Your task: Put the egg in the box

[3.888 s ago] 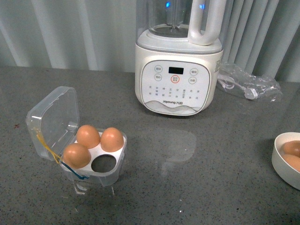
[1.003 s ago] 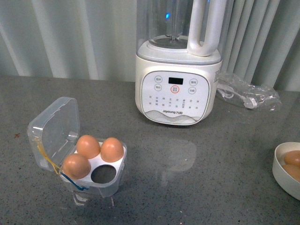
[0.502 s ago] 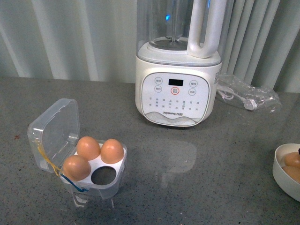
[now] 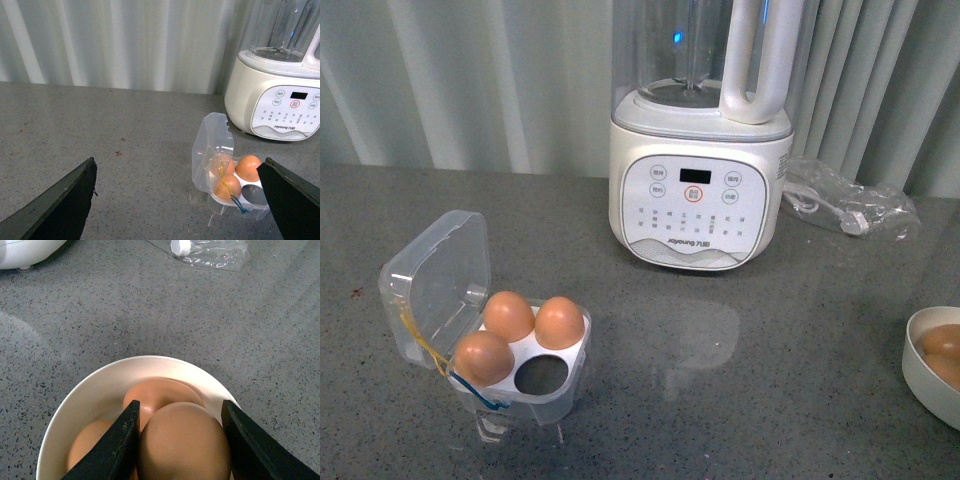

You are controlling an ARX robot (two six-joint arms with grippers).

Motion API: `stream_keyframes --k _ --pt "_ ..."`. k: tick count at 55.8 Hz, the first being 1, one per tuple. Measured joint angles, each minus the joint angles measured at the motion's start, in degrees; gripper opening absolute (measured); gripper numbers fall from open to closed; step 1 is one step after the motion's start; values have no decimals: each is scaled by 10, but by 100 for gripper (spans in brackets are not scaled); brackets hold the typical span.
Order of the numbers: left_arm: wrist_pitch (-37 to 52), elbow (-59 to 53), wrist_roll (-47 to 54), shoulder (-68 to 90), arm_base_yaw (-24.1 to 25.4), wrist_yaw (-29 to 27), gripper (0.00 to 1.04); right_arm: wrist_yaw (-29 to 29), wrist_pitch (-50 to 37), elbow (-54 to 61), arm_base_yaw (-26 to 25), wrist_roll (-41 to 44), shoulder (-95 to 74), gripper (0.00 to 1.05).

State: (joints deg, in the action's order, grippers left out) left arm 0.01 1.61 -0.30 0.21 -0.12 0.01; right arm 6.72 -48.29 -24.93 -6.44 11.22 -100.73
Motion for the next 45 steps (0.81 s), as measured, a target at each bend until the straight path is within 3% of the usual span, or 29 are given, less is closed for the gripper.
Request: stream_keyframes --k 18,29,45 --pt "0 0 0 0 0 0 98 29 50 0 -1 -11 72 42" --pt "0 0 0 0 0 0 98 74 93 -1 12 -66 118 42" --pt "0 0 0 0 0 0 98 80 90 -26 125 -159 99 42"
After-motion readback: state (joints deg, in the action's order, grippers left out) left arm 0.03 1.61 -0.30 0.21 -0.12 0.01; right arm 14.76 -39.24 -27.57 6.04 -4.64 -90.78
